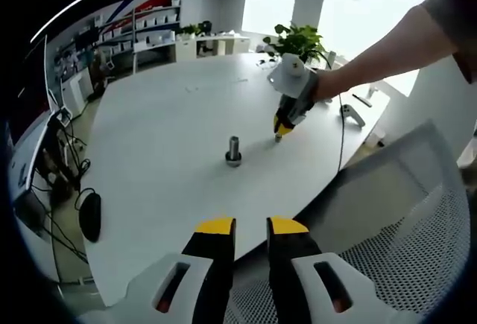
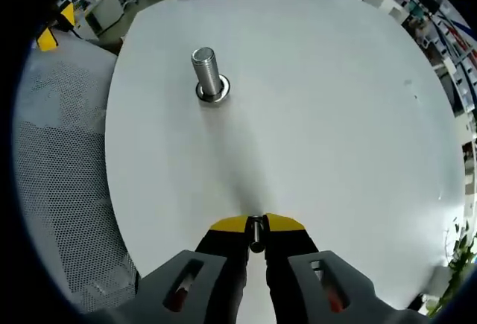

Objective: Place the washer onto the threaded stud by aligning its center hole with the stud, sliding it down to the base, and recovering from edge contact or off-axis alignment until the washer reaches the visible bottom stop.

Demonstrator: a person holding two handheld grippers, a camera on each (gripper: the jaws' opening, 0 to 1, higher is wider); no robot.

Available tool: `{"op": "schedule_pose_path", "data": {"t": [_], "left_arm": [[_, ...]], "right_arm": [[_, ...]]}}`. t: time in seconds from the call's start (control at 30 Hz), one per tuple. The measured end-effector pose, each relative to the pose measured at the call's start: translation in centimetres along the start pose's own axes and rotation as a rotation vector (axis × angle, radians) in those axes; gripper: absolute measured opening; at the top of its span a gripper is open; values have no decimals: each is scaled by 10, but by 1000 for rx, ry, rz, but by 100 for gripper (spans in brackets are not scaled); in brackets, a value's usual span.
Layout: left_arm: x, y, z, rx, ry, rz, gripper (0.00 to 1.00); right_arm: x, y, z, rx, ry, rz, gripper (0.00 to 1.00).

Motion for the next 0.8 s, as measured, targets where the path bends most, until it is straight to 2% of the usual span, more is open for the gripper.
{"op": "schedule_pose_path", "data": {"t": [0.33, 0.47, 0.8], "left_arm": [[0, 0, 0, -4, 2, 0, 14], [0, 0, -1, -5, 3, -1, 14], [0, 0, -1, -7, 4, -1, 14]], "right_arm": [[2, -4, -2, 11, 5, 12, 12], [1, -5, -2, 1, -4, 10, 18], [-16, -16, -3, 36, -58, 64, 21]]}}
Point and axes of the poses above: the point that each gripper's makers call its tool centre point, and the gripper's own axes: x roughly forward along the fingers, z roughly to its right, y roughly out of its top, the point moved 5 cm from there along -x, roughly backward along the fingers, and after that the axes turned 11 degrees about -x, right-handed, at the moved point
